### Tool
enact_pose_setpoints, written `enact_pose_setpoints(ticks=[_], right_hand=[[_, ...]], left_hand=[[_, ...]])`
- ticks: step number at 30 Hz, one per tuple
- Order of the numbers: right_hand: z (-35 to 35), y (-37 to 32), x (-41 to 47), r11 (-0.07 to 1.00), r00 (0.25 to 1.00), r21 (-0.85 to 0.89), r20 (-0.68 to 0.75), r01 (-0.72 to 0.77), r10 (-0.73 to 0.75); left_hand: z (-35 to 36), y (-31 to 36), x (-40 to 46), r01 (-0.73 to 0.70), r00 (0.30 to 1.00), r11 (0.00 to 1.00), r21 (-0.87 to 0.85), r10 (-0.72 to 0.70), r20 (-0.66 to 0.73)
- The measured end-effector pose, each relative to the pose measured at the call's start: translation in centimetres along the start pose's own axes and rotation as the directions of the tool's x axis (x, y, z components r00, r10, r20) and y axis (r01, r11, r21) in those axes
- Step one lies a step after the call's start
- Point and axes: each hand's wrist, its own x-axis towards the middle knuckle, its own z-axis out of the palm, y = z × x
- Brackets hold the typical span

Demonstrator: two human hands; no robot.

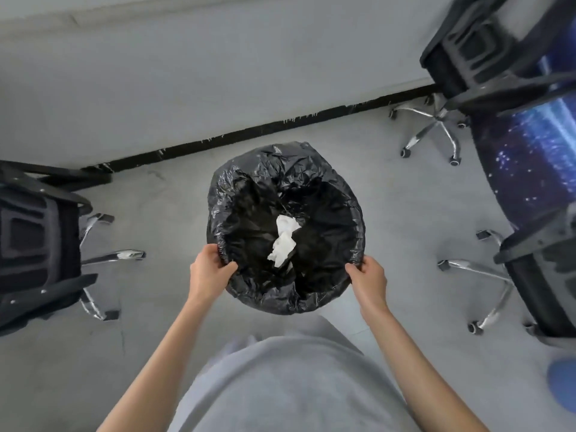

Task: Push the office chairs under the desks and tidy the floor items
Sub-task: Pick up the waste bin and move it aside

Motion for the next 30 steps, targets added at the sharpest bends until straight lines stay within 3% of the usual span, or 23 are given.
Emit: enact_pose_setpoints(ticks=[17,24,30], right_hand=[[-8.5,-17.5,33.2,0.970,0.959,0.213,-0.227,-0.120,0.168],[-12.9,-23.0,46.5,0.960,0.944,0.214,-0.236,-0.182,0.232],[-15.2,-24.3,60.5,0.965,0.952,0.146,-0.183,-0.219,0.244]], left_hand=[[17.8,31.8,27.6,-0.181,0.954,0.975,0.128,0.142,0.265],[26.4,42.3,38.5,-0.233,0.916,0.946,0.226,0.135,0.377],[36.3,48.0,46.1,-0.180,0.926,0.960,0.215,0.091,0.366]])
